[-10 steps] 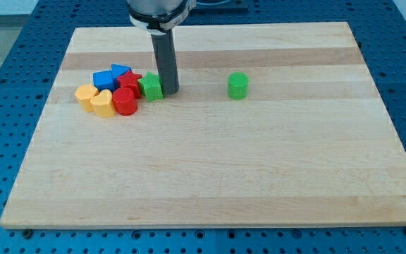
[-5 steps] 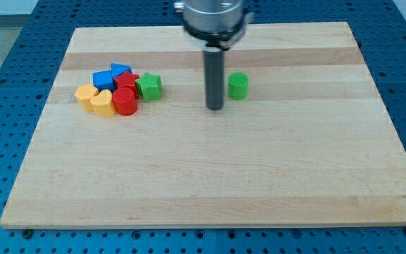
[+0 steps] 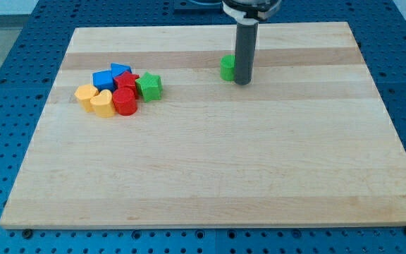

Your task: Move the blue cube closer to red circle and red star

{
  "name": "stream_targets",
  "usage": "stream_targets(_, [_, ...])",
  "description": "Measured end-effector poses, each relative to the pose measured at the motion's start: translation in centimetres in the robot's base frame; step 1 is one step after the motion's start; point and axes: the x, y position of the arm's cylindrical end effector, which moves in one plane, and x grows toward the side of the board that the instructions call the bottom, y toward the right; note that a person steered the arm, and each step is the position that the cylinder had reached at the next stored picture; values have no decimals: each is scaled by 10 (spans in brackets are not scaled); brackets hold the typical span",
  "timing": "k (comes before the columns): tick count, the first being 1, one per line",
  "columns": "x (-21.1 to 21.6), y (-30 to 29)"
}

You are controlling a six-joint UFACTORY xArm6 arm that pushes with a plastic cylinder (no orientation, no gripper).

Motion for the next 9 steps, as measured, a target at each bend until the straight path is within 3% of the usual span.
stream_targets(2, [-26, -15])
stream_targets(7, [-20, -81])
stream_targets(9, [-26, -70])
